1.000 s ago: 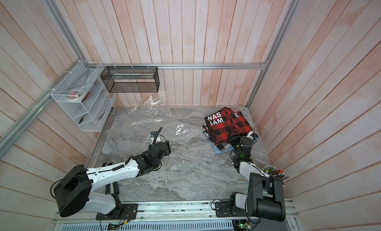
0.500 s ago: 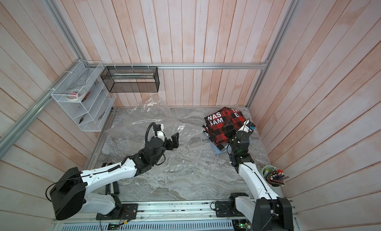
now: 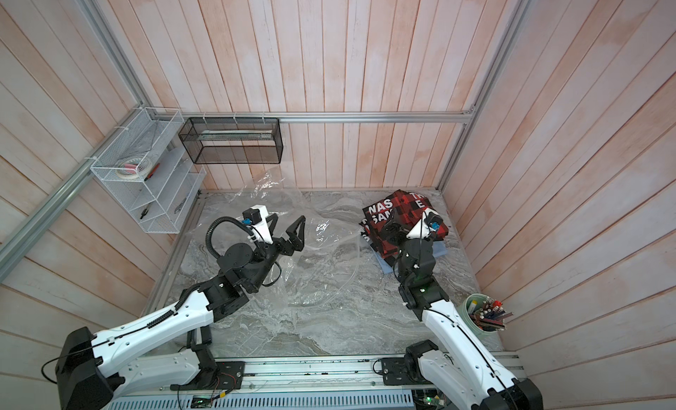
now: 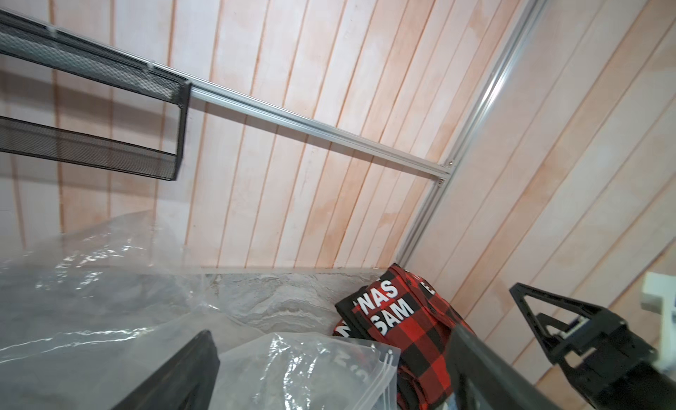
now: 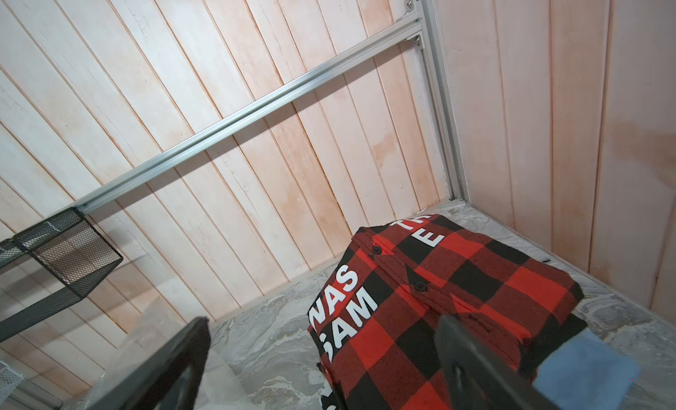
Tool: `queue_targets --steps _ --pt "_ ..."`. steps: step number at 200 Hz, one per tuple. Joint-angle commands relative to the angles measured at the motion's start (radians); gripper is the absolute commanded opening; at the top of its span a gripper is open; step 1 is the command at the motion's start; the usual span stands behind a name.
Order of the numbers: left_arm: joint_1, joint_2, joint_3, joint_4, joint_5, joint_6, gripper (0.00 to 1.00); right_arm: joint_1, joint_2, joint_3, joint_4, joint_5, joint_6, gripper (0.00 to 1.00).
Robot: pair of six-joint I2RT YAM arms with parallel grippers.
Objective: Take the shirt out of the vacuum bag
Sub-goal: Reset both arms
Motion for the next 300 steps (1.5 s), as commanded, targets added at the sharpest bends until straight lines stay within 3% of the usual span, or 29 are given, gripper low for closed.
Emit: queue_targets --steps 1,18,35,57,87,106,117,130,159,171,182,196,207,221,246,278,300 --pt "0.016 -0.052 0.025 -0.158 -0.187 0.033 1.00 0.009 -0.038 -0.024 -0.013 0.071 -0.050 0.98" --pt "0.096 -0.083 0.025 -0.304 -0.199 -0.027 1.00 0.010 -0.052 -0.065 0.045 0.104 -0.126 0.98" --pt "0.212 -0.096 0.028 -0.469 -0.161 -0.114 1.00 0.011 -0.048 -0.141 0.181 0.122 -0.324 0.98" --pt "0.324 -0.108 -0.006 -0.563 -0.143 -0.103 1.00 0.012 -0.025 -0.199 0.252 0.146 -0.417 0.98" --pt "0.419 -0.213 -0.228 -0.310 -0.128 0.049 1.00 0.012 0.059 -0.298 0.442 0.285 -0.526 0.98" --pt "0.476 -0.271 -0.409 -0.044 -0.068 0.165 1.00 -0.016 0.102 -0.384 0.604 0.200 -0.663 0.98" --pt "0.510 -0.290 -0.485 0.069 -0.036 0.190 1.00 -0.080 0.152 -0.421 0.694 0.176 -0.598 0.98" --pt "0.547 -0.294 -0.543 0.153 0.002 0.231 1.00 -0.143 0.201 -0.422 0.670 0.168 -0.525 0.98" --pt "0.663 -0.206 -0.577 0.230 0.110 0.214 1.00 -0.263 0.286 -0.469 0.770 -0.006 -0.458 0.98" --pt "0.734 -0.139 -0.604 0.313 0.173 0.210 1.00 -0.290 0.338 -0.453 0.766 -0.045 -0.441 0.98" --pt "0.801 -0.071 -0.637 0.416 0.233 0.134 1.00 -0.302 0.403 -0.423 0.717 -0.036 -0.378 0.98" --pt "0.875 0.023 -0.674 0.562 0.338 0.125 1.00 -0.297 0.473 -0.446 0.871 -0.067 -0.430 0.98" --pt "0.908 0.091 -0.678 0.632 0.376 0.125 1.00 -0.291 0.484 -0.436 0.863 -0.076 -0.400 0.98" --pt "0.924 0.158 -0.668 0.670 0.385 0.152 1.00 -0.299 0.540 -0.441 0.915 -0.102 -0.381 0.98" --pt "0.952 0.252 -0.665 0.794 0.458 0.166 1.00 -0.284 0.724 -0.485 1.227 -0.181 -0.453 0.98" --pt "0.963 0.462 -0.695 1.073 0.507 0.173 1.00 -0.284 0.697 -0.434 1.083 -0.158 -0.438 0.98" --pt "0.963 0.424 -0.618 0.867 0.562 0.187 1.00 -0.287 0.692 -0.429 1.067 -0.161 -0.434 0.98"
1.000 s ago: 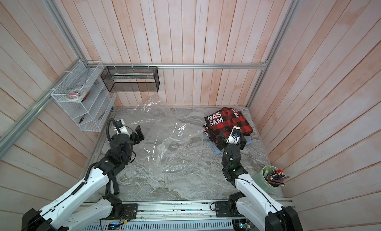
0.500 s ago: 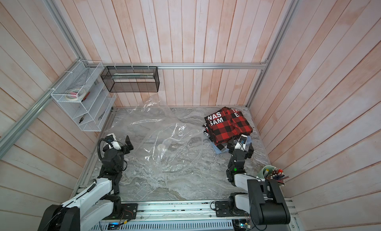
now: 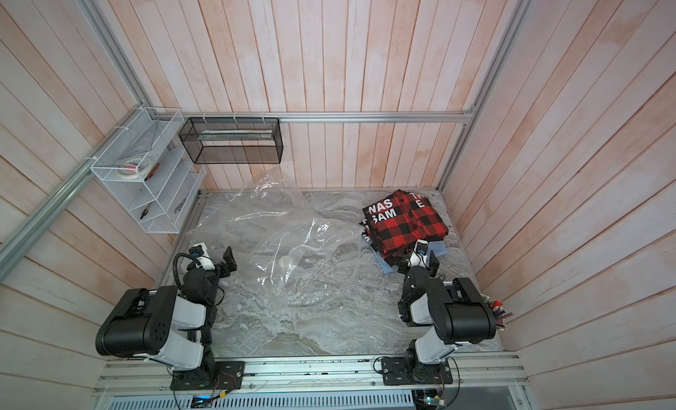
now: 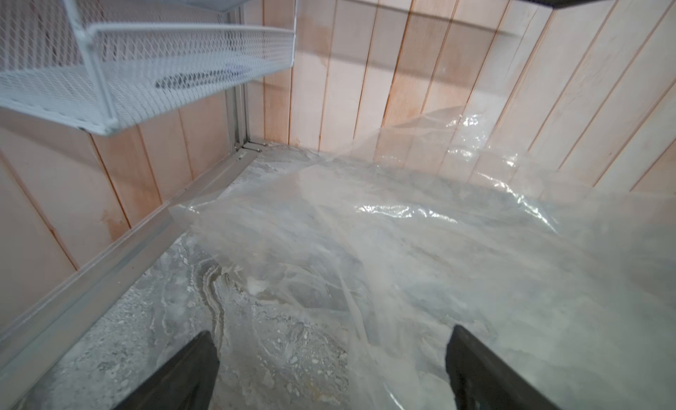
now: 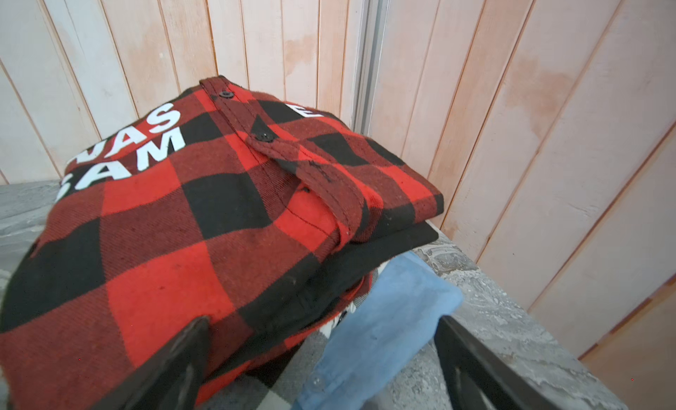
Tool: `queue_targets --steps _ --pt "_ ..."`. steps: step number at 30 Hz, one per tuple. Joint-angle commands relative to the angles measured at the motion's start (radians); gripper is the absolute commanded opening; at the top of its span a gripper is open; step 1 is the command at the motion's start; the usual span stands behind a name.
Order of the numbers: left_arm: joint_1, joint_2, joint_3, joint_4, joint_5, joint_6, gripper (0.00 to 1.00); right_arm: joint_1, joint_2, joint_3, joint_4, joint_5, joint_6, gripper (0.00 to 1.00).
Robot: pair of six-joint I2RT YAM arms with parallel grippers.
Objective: Take the shirt out of the vacuum bag
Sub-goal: Reset both arms
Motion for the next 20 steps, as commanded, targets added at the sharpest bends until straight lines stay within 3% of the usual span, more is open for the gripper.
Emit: queue_targets --steps 1,20 --pt "0.003 -0.010 0.057 0.024 0.099 0.046 1.00 -0.005 -0.001 0.019 0.027 -0.024 0.000 0.98" --pt "-0.002 0.003 0.074 0.012 0.110 0.054 1.00 -0.043 -0.012 0.043 -0.039 -0.101 0.026 0.98"
